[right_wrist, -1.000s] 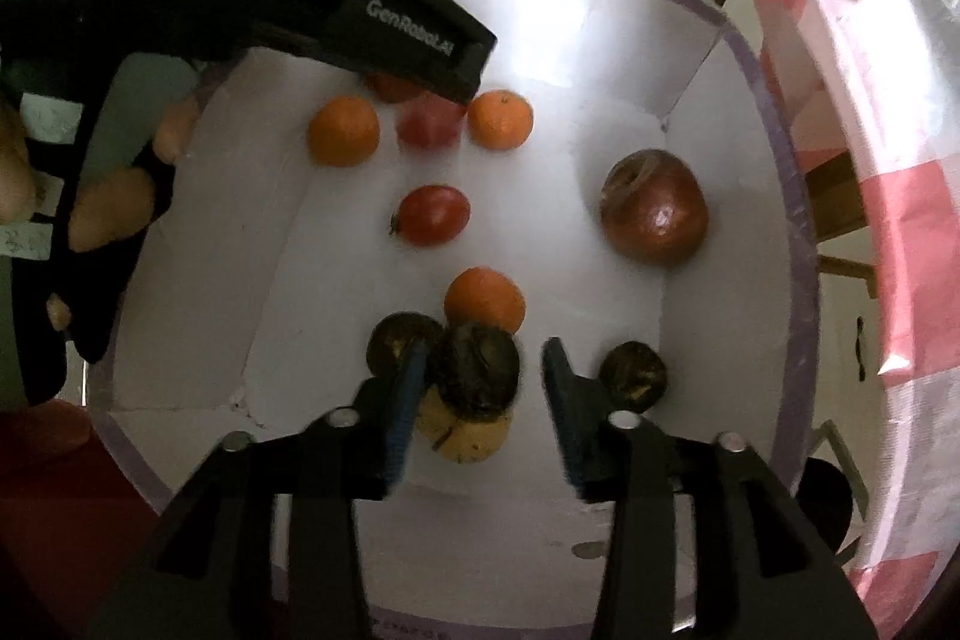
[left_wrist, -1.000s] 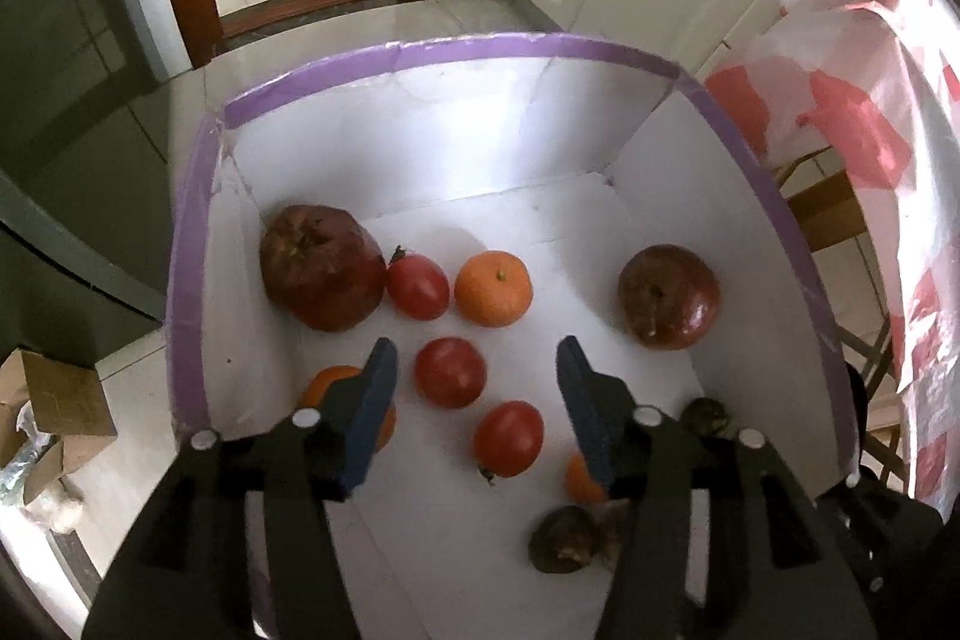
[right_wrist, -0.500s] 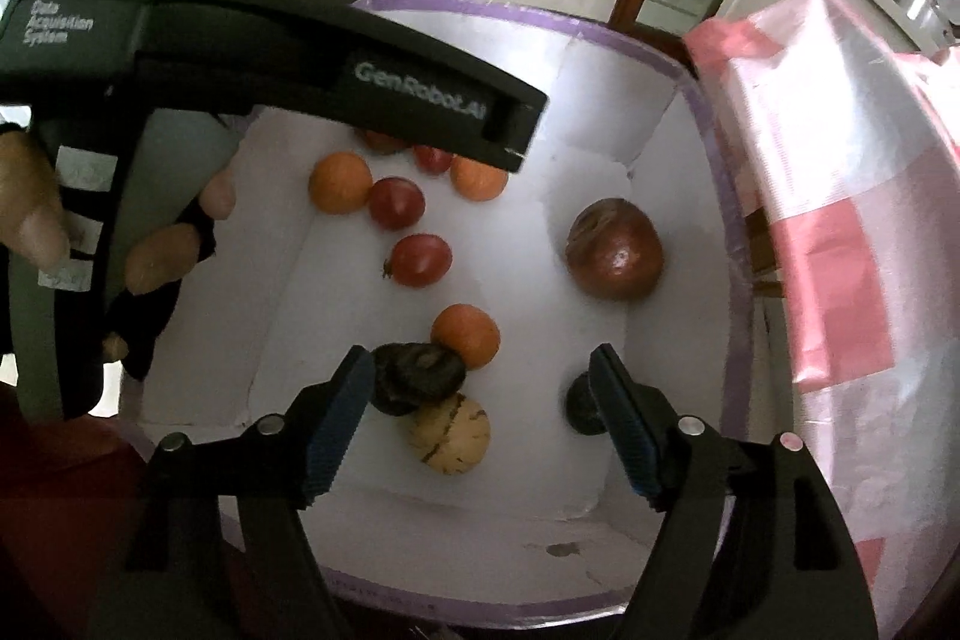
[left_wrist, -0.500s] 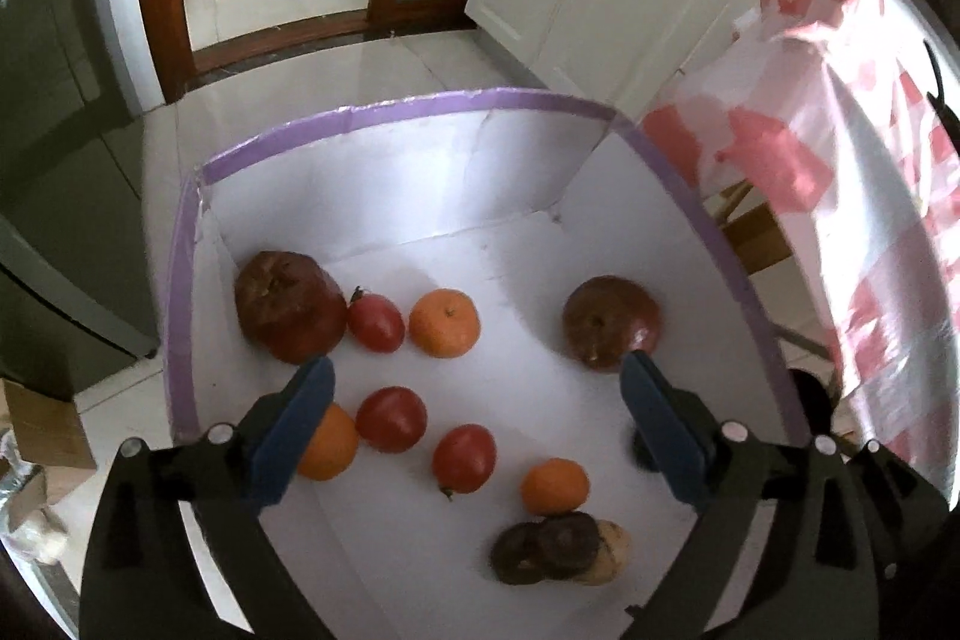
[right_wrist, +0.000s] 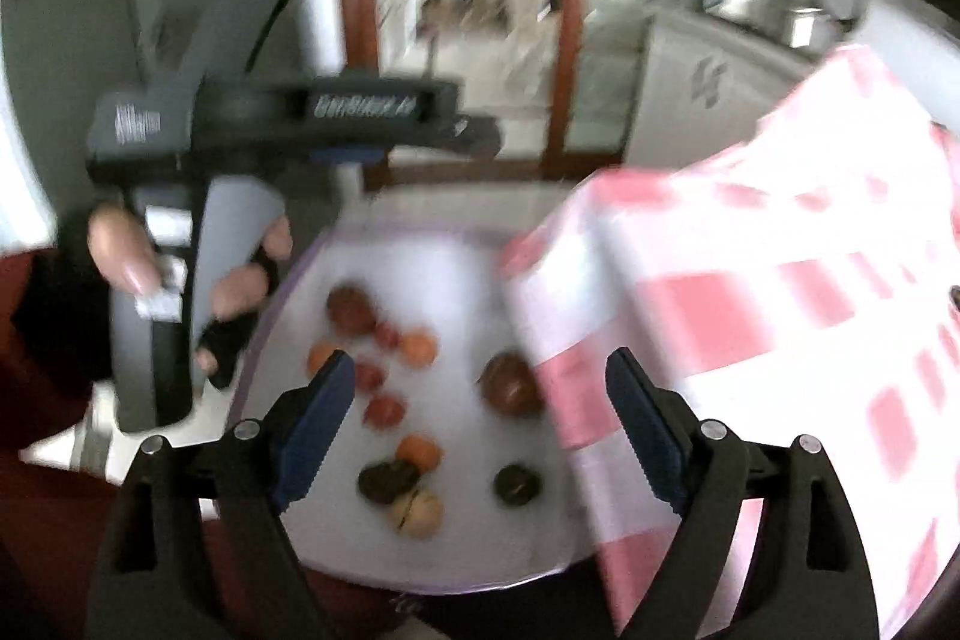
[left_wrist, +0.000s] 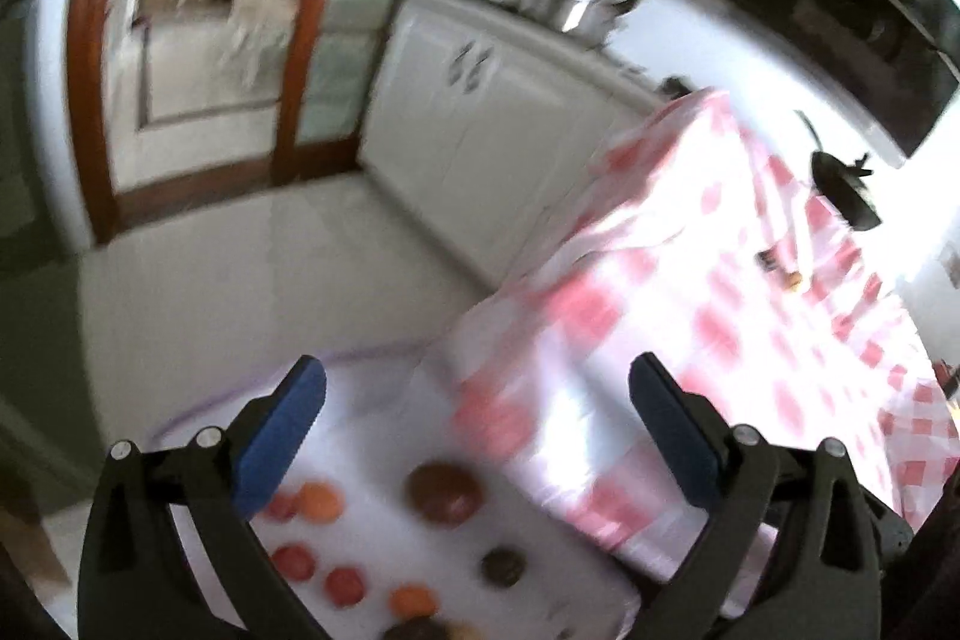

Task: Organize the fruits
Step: 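Move both open tools back toward the yellow fruit and small dark fruit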

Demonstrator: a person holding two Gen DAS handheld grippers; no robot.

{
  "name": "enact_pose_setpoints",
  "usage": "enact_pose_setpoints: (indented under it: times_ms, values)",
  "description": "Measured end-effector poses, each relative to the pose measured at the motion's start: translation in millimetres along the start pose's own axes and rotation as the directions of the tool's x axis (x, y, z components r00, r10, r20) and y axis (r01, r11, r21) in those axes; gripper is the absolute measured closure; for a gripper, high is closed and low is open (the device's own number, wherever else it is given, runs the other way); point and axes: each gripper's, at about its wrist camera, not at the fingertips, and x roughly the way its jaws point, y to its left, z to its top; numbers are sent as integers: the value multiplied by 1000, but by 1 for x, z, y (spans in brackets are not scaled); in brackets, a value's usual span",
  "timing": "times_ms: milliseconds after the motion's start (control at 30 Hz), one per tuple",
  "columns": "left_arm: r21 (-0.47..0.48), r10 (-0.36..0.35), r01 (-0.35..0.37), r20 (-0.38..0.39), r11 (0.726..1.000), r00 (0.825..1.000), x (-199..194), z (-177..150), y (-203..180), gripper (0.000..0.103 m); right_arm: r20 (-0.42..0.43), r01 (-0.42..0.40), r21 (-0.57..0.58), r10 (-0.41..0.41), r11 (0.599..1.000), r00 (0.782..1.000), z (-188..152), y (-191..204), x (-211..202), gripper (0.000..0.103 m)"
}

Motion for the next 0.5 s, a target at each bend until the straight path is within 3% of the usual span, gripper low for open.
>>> enact_pose_setpoints:
  times_ms: [100, 200, 367, 500]
  values:
    - [80, -57, 55, 23, 995, 998, 13, 20, -54, 2, 122, 85, 113, -99, 990, 988, 8, -42, -42, 16]
    - [160, -101, 102, -10, 982, 995, 41, 28, -111, 2, 172, 202, 251, -249, 947, 953, 2, -93, -75, 16]
    - [307, -144, 170, -104, 936, 984, 114, 27, -212, 2, 84, 358, 458, -440, 814, 894, -22, -180, -95, 16]
    - [324, -164, 219, -190, 921, 968, 179, 29, -278, 2, 14, 430, 582, -538, 690, 843, -42, -248, -108, 16]
